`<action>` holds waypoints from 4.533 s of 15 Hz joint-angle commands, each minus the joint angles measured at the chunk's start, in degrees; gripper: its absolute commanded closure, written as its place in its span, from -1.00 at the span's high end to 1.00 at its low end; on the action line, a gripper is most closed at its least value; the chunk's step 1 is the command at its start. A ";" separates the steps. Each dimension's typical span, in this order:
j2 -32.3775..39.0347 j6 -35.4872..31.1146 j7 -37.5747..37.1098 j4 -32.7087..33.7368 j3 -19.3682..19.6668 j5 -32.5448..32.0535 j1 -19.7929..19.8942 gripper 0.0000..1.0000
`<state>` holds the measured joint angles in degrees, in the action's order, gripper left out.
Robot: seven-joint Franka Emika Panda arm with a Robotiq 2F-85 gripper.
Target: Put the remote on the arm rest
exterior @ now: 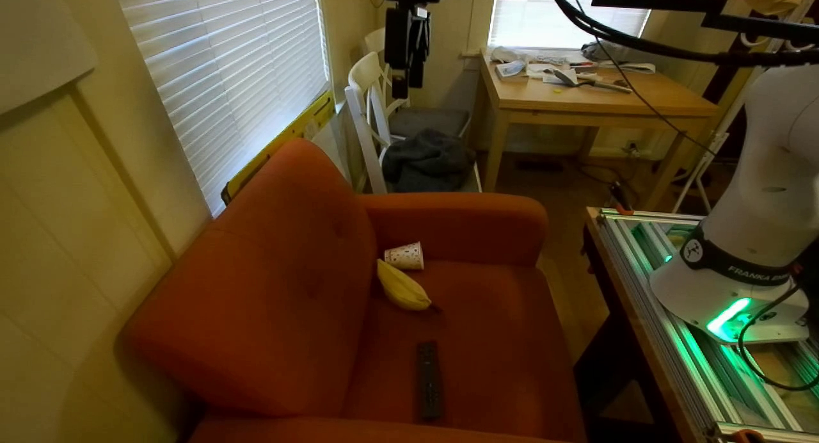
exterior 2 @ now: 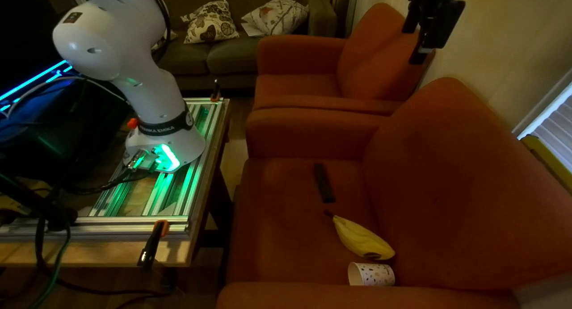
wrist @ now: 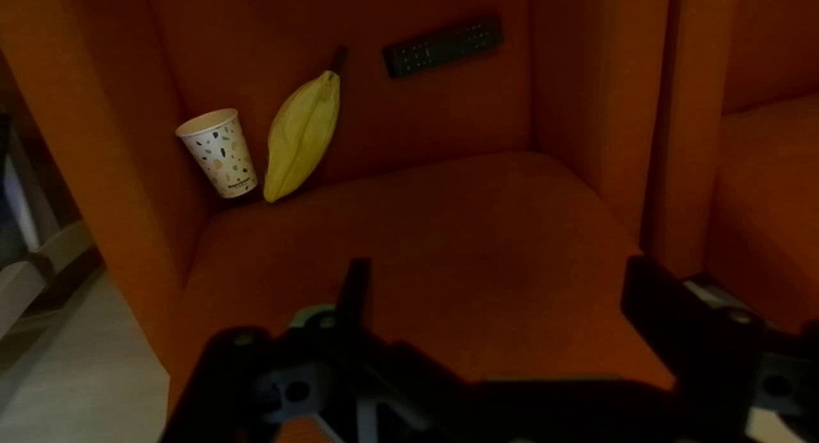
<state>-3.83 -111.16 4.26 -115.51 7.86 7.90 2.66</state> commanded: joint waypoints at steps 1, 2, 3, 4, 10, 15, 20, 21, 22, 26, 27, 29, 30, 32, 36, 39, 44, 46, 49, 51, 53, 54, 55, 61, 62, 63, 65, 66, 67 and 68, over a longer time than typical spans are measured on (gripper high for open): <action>0.04 0.14 0.07 0.12 -0.83 0.06 0.89 1.00; 0.04 0.14 0.07 0.12 -0.84 0.06 0.88 1.00; 0.04 0.14 0.07 0.12 -0.84 0.06 0.88 1.00; 0.04 0.14 0.07 0.12 -0.84 0.06 0.88 1.00; 0.04 0.14 0.07 0.12 -0.84 0.06 0.88 1.00; 0.04 0.14 0.07 0.12 -0.84 0.06 0.88 1.00; 0.04 0.14 0.07 0.12 -0.84 0.06 0.88 1.00; 0.04 0.14 0.07 0.12 -0.84 0.06 0.88 1.00; 0.04 0.14 0.07 0.12 -0.84 0.06 0.88 1.00; 0.30 0.94 5.05 0.00 -1.49 -2.30 0.13 1.00; 0.18 0.97 5.85 -0.27 -1.59 -2.06 -0.02 1.00; -0.01 0.78 5.86 -0.63 -1.67 -1.80 -0.11 1.00; 0.05 0.81 5.69 -0.58 -1.70 -2.01 -0.12 1.00; 0.41 0.69 5.48 -0.19 -1.72 -2.36 -0.11 1.00; 0.04 0.14 0.07 0.12 -0.84 0.06 0.88 1.00; 0.05 0.29 1.71 0.10 -1.02 -0.24 0.80 1.00; 0.29 0.49 5.10 0.00 -2.06 -0.93 0.45 1.00; 0.32 0.49 5.24 0.00 -2.04 -0.97 0.46 1.00; 0.34 0.49 5.29 0.00 -2.04 -1.03 0.46 1.00; 0.36 0.49 5.30 0.00 -2.04 -1.05 0.46 1.00; 1.48 0.12 -1.02 0.79 -1.90 -1.64 0.98 1.00; 1.90 -0.86 -5.11 0.68 -1.82 -1.86 1.30 1.00; 2.08 -1.35 -7.83 0.48 -1.78 -1.67 1.48 1.00; 4.11 -7.00 -18.50 -0.89 -1.67 -2.11 2.19 1.00; 5.03 -7.82 -18.73 -1.23 -1.54 -2.18 2.33 1.00; 5.79 -8.48 -18.97 -1.64 -1.42 -2.20 2.44 1.00; 7.35 -9.93 -19.04 -2.95 -1.02 -2.43 2.71 1.00; 8.10 -10.65 -18.77 -3.89 -0.83 -2.76 2.93 1.00; 8.80 -11.06 -18.75 -4.49 -0.70 -2.99 3.09 1.00; 9.56 -11.81 -18.29 -5.55 -0.44 -3.20 3.34 1.00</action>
<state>4.12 -120.47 -13.35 -118.72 7.10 6.37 5.36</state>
